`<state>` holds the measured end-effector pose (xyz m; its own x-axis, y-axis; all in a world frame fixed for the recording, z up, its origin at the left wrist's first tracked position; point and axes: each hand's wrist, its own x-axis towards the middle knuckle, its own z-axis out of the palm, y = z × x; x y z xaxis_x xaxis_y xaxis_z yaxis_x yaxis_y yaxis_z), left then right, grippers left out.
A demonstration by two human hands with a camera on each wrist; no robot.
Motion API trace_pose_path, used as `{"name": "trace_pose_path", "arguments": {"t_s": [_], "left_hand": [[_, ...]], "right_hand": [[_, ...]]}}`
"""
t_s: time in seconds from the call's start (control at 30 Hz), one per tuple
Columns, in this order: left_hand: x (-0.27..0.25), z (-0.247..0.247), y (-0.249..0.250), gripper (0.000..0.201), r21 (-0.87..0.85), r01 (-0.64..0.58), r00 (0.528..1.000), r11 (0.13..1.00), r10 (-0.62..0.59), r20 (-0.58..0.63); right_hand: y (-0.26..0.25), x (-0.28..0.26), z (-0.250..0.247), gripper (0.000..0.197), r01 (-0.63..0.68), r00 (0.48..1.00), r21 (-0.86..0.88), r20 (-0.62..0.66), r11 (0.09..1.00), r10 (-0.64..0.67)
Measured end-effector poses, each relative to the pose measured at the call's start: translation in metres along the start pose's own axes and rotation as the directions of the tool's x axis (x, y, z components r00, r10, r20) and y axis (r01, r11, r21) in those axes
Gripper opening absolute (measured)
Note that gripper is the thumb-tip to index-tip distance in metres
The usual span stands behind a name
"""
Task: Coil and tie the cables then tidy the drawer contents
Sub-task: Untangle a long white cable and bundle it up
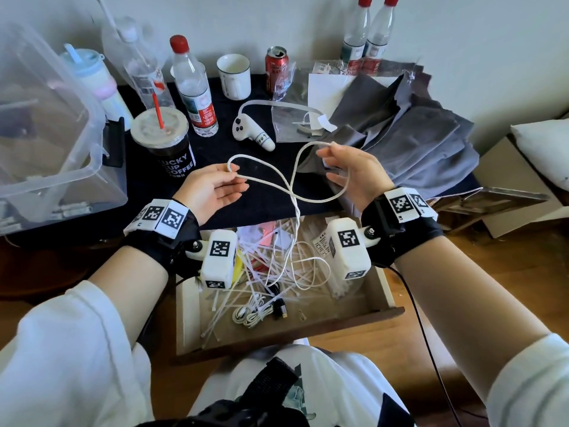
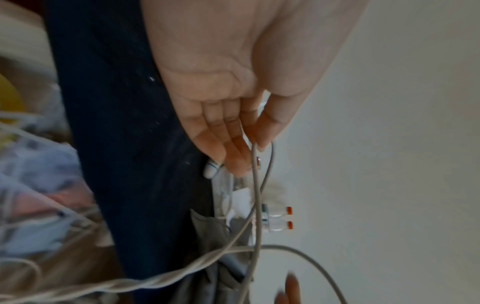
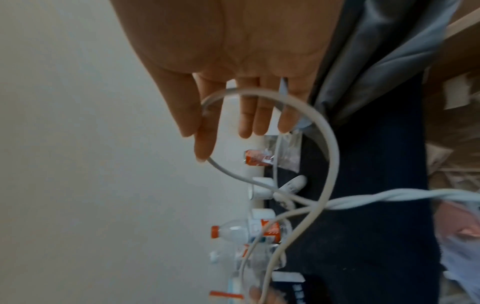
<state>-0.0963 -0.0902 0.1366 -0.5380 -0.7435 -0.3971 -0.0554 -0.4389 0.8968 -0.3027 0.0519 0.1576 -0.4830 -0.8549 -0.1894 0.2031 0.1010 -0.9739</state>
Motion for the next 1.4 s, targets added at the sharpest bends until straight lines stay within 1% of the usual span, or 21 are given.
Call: {"name": "trace_pose_path", "arguments": {"t_s": [0.07,0.13,0.2,0.27,0.33,0.4,0.47,0.5,0.6,0.67,0.73,0.77,0.87,0.9,0.97,1.03,1.2,1.27,1.33,1.37,1.4], "left_hand": [[-0.002,0.013,0.013,0.021,-0.033,-0.033,0.996,0.999,0.036,0.083],[-0.006,0.031,0.028,0.048,-0.01,-0.086,0.981,0.996,0.087,0.172],[-0.011,0.048,0.04,0.079,0.189,-0.181,0.958,0.965,0.13,0.255],[-0.013,0.063,0.05,0.102,0.457,-0.259,0.932,0.851,0.096,0.349],[-0.019,0.075,0.058,0.114,0.523,-0.344,0.865,0.78,0.046,0.5],[-0.023,0.085,0.065,0.088,0.47,-0.414,0.784,0.78,0.043,0.619],[-0.024,0.093,0.068,0.054,0.465,-0.442,0.766,0.767,0.053,0.641],[-0.022,0.095,0.068,0.049,0.497,-0.463,0.766,0.734,0.049,0.641],[-0.018,0.091,0.06,0.066,0.678,-0.476,0.77,0.559,-0.107,0.629],[-0.013,0.083,0.05,0.047,0.753,-0.443,0.784,0.488,-0.197,0.589],[-0.01,0.074,0.042,0.02,0.73,-0.413,0.785,0.545,-0.194,0.588],[-0.006,0.069,0.038,0.022,0.706,-0.394,0.808,0.589,-0.143,0.571],[0.007,0.045,0.037,0.031,0.544,-0.213,0.943,0.812,0.025,0.332],[0.01,0.036,0.038,0.032,0.501,-0.199,0.966,0.842,0.084,0.243],[0.018,0.02,0.038,0.035,0.502,-0.227,0.973,0.834,0.18,0.142],[0.022,0.011,0.034,0.036,0.558,-0.264,0.964,0.787,0.241,0.117],[0.02,0.005,0.023,0.028,0.691,-0.293,0.951,0.661,0.279,0.136],[0.019,0.003,0.02,0.015,0.801,-0.302,0.945,0.517,0.272,0.181],[0.018,-0.001,0.013,0.014,0.892,-0.246,0.95,0.379,0.276,0.145],[0.019,-0.003,0.007,0.017,0.908,-0.211,0.949,0.362,0.3,0.101],[0.024,-0.005,0.0,0.017,0.876,-0.18,0.944,0.447,0.33,0.025]], "right_hand": [[-0.019,0.001,0.012,0.027,0.058,0.994,-0.036,0.09,0.998,-0.054],[-0.036,0.004,0.022,0.024,0.092,0.982,-0.069,0.172,0.993,-0.079],[-0.049,0.004,0.031,0.031,0.089,0.963,-0.076,0.263,0.993,-0.067],[-0.061,0.002,0.039,0.038,0.066,0.942,-0.086,0.335,0.994,-0.033],[-0.071,-0.003,0.045,0.044,0.063,0.938,-0.195,0.346,0.979,0.009],[-0.074,-0.003,0.047,0.044,0.158,0.926,-0.369,0.377,0.916,-0.007],[-0.071,0.0,0.043,0.045,0.205,0.905,-0.434,0.425,0.877,-0.001],[-0.068,0.003,0.04,0.049,0.204,0.904,-0.439,0.428,0.875,0.004],[-0.066,0.003,0.032,0.054,0.22,0.91,-0.35,0.41,0.911,-0.062],[-0.064,0.003,0.025,0.055,0.213,0.923,-0.292,0.374,0.933,-0.094],[-0.061,0.005,0.016,0.054,0.159,0.938,-0.249,0.341,0.955,-0.067],[-0.059,0.006,0.01,0.05,0.13,0.948,-0.271,0.317,0.954,-0.039],[-0.044,0.011,-0.015,0.013,0.191,0.972,-0.504,0.219,0.842,-0.089],[-0.038,0.012,-0.024,0.015,0.185,0.981,-0.545,0.156,0.818,-0.118],[-0.021,0.016,-0.041,0.037,0.13,0.99,-0.507,0.026,0.852,-0.135],[-0.008,0.017,-0.047,0.047,0.083,0.991,-0.534,-0.042,0.841,-0.125],[0.035,0.023,-0.074,0.03,-0.092,0.957,-0.639,-0.268,0.764,-0.109],[0.049,0.023,-0.085,0.024,-0.127,0.941,-0.545,-0.331,0.829,-0.074],[0.053,0.021,-0.085,0.022,-0.152,0.924,-0.28,-0.381,0.948,0.036],[0.052,0.019,-0.081,0.02,-0.171,0.914,-0.106,-0.388,0.98,0.118],[0.051,0.016,-0.076,0.019,-0.195,0.909,0.046,-0.366,0.98,0.198]]}}
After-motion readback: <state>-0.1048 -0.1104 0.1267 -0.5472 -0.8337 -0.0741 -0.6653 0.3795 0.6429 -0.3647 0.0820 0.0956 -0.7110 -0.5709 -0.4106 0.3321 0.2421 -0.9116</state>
